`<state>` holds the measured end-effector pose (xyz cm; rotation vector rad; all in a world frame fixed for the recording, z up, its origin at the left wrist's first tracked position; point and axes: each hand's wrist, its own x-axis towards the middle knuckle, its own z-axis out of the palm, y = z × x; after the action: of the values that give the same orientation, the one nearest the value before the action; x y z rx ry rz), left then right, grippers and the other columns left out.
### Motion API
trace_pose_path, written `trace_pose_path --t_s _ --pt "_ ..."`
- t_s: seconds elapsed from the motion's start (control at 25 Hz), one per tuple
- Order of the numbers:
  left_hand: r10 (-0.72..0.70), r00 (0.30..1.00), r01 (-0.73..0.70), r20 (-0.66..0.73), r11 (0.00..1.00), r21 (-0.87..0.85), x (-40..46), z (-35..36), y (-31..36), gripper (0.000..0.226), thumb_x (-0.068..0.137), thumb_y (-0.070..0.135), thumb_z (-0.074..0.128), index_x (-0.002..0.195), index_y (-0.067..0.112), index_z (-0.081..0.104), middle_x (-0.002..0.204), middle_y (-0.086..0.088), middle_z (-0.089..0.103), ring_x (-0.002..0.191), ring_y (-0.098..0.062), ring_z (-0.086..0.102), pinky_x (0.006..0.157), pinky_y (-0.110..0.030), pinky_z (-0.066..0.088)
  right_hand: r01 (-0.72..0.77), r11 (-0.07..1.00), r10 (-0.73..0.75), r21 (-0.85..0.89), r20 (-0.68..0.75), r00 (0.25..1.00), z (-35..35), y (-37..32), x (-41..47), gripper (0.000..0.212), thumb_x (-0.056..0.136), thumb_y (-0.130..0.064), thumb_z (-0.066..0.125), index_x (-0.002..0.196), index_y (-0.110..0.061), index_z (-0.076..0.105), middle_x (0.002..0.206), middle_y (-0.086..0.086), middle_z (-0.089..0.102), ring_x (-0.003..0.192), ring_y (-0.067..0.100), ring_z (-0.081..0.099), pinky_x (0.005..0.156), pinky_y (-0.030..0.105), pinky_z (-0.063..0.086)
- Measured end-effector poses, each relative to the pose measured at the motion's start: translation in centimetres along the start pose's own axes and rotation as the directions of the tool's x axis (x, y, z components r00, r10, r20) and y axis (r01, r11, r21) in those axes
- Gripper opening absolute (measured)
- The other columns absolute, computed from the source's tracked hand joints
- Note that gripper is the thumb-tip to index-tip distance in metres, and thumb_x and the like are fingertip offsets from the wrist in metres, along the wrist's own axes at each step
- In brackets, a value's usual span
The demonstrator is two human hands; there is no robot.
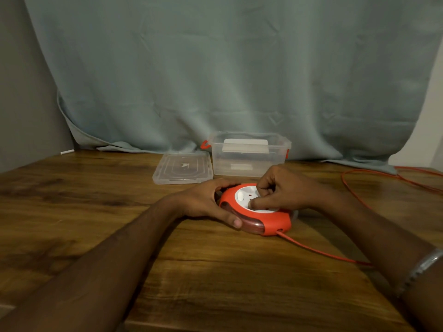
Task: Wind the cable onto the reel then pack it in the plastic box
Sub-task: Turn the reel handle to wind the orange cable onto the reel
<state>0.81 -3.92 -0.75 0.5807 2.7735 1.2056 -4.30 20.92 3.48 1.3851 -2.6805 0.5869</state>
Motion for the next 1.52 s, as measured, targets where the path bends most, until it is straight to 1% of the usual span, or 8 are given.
trace_pose_path --t_s 0.2,0.32,0.4,0.56,0.72,1.04,1.28,1.52 --pt "0.013 1.0 -0.013 0.012 1.0 -0.017 -0.2 0.1 0.0 0.112 0.057 0.05 0.099 0.155 0.045 0.045 0.148 0.024 0.058 0.136 -0.004 0.056 0.119 -0.038 0.046 0.001 1.0 -0.003 -0.028 -0.066 0.998 0.8 -0.9 0.4 0.048 0.085 -0.031 0.079 0.047 -0.014 0.054 0.041 -0.005 0.048 0.043 0.01 0.044 0.053 0.031 0.036" --pt "-0.019 1.0 0.019 0.016 1.0 -0.009 -0.4 0.1 0.5 0.095 0.061 0.043 0.101 0.139 0.058 0.05 0.14 0.03 0.06 0.129 0.004 0.057 0.115 -0.027 0.047 0.034 0.998 -0.039 -0.058 -0.095 0.995 0.2 -0.9 0.2 0.037 0.082 -0.028 0.079 0.056 -0.019 0.055 0.049 -0.012 0.055 0.049 0.008 0.049 0.054 0.03 0.038" --pt "-0.036 0.999 0.035 0.015 0.999 0.004 -0.5 0.1 0.8 0.091 0.065 0.037 0.1 0.136 0.059 0.049 0.137 0.031 0.059 0.127 0.006 0.057 0.113 -0.022 0.047 0.058 0.998 -0.059 -0.012 -0.075 0.995 -0.9 -0.3 0.0 0.022 0.075 -0.015 0.079 0.069 -0.022 0.06 0.063 -0.019 0.063 0.054 0.004 0.053 0.056 0.026 0.04" --pt "-0.036 0.999 0.036 0.009 0.999 0.022 -0.2 0.0 0.5 0.118 0.053 0.055 0.097 0.157 0.044 0.041 0.152 0.021 0.053 0.138 -0.007 0.052 0.119 -0.036 0.044 -0.012 0.992 0.0 0.127 0.091 0.996 -2.3 1.2 -0.5 0.036 0.074 -0.001 0.081 0.096 -0.023 0.064 0.106 -0.012 0.079 0.051 0.003 0.05 0.054 0.021 0.044" --pt "-0.048 0.999 0.047 0.007 0.998 0.042 0.0 0.0 0.3 0.127 0.048 0.064 0.097 0.159 0.044 0.038 0.156 0.019 0.05 0.141 -0.011 0.049 0.121 -0.043 0.043 -0.034 0.984 0.005 0.175 0.167 0.986 -2.4 2.6 -0.5 0.037 0.079 -0.006 0.082 0.105 -0.021 0.06 0.121 -0.019 0.077 0.06 0.02 0.047 0.058 0.036 0.044" --pt "-0.064 0.997 0.064 0.031 0.998 0.03 -0.4 -0.1 0.8 0.101 0.065 0.039 0.096 0.148 0.05 0.04 0.135 0.033 0.05 0.129 -0.002 0.051 0.104 -0.018 0.043 -0.048 0.973 0.021 0.227 0.121 0.992 -2.2 2.2 -0.8 0.06 0.071 -0.008 0.095 0.105 -0.017 0.045 0.112 -0.002 0.08 0.057 0.013 0.046 0.051 0.023 0.042" --pt "-0.053 0.998 0.053 0.017 0.999 -0.001 -0.3 -0.2 0.4 0.097 0.071 0.028 0.098 0.148 0.045 0.043 0.137 0.028 0.055 0.128 0.0 0.054 0.105 -0.016 0.045 -0.047 0.987 0.041 0.15 0.045 0.998 -1.4 1.3 -0.5 0.045 0.071 -0.017 0.096 0.084 -0.018 0.053 0.079 -0.005 0.071 0.055 0.0 0.048 0.051 0.015 0.037" --pt "-0.041 0.999 0.041 0.007 0.999 -0.029 -0.2 -0.1 0.4 0.096 0.065 0.034 0.1 0.141 0.052 0.043 0.14 0.027 0.053 0.129 -0.001 0.054 0.103 -0.018 0.048 -0.042 0.999 0.043 0.028 -0.03 0.999 -0.4 1.0 -0.1 0.039 0.071 -0.034 0.09 0.065 -0.019 0.054 0.063 -0.007 0.054 0.062 0.01 0.048 0.058 0.031 0.035"
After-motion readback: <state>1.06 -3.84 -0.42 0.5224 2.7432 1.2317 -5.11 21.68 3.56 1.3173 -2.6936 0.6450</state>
